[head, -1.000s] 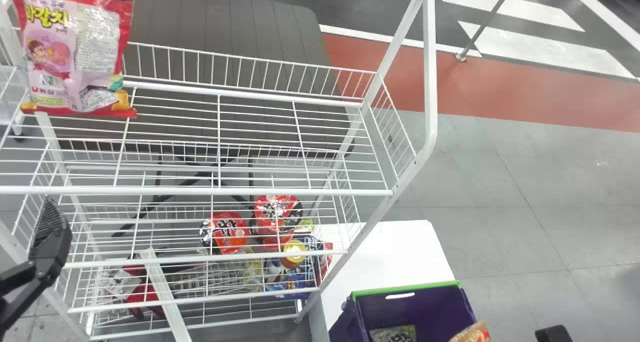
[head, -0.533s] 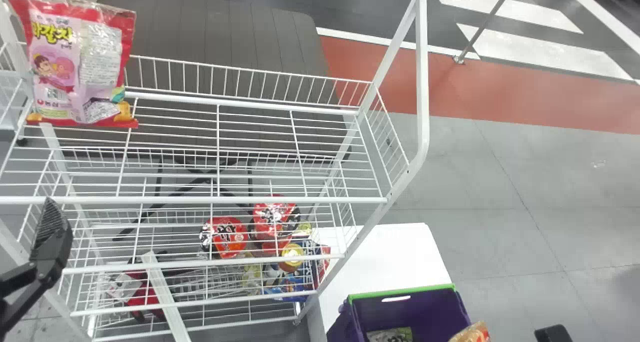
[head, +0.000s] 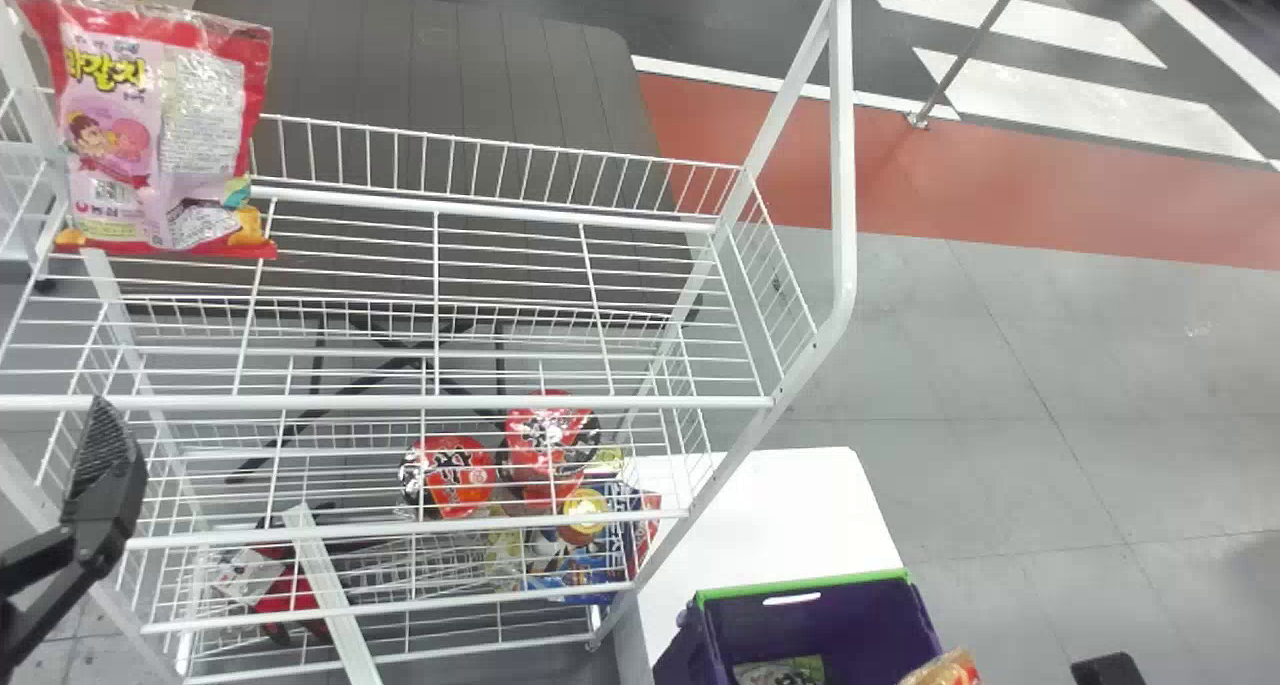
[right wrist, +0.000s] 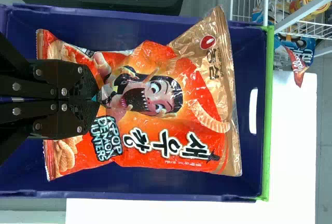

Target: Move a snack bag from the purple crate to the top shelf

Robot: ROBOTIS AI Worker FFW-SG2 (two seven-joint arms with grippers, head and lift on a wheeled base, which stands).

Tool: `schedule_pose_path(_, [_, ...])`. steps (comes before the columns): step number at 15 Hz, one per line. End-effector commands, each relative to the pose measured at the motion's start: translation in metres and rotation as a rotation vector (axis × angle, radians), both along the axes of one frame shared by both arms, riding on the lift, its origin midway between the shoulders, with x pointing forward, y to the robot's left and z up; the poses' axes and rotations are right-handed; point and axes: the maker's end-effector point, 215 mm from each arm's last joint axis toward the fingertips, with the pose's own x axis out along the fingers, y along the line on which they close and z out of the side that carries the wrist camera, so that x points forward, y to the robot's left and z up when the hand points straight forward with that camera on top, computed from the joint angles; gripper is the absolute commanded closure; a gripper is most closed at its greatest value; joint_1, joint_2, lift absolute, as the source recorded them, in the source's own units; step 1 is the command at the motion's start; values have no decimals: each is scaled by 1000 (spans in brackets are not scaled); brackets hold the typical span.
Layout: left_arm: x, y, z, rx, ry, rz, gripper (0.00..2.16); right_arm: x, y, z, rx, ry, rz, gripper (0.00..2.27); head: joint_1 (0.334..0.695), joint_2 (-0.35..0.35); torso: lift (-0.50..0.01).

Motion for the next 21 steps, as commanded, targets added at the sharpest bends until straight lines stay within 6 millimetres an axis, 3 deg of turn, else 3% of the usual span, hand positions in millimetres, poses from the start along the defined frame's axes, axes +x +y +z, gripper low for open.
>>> schedule_pose_path(1, [0,0,-2,0,3,2,39,7,5,11,23,-32,-37,1592,695,-350,0])
schedule_pose_path(5, [1,-1,-2,3,3,0,39,30,21,56,113,-174,-41,1592,695,-350,0])
schedule_pose_path(11, [2,-11,-11,4,16,-14,39,64,56,147,152,-379,-80,1592,695,-350,0])
schedule_pose_path(15, [1,-16,-14,0,20,-20,39,87,105,214,221,-503,-103,1592,695,-350,0])
schedule_pose_path(21, [-3,-23,-18,4,30,-29,39,134,161,312,276,-645,-108,1592,695,-350,0])
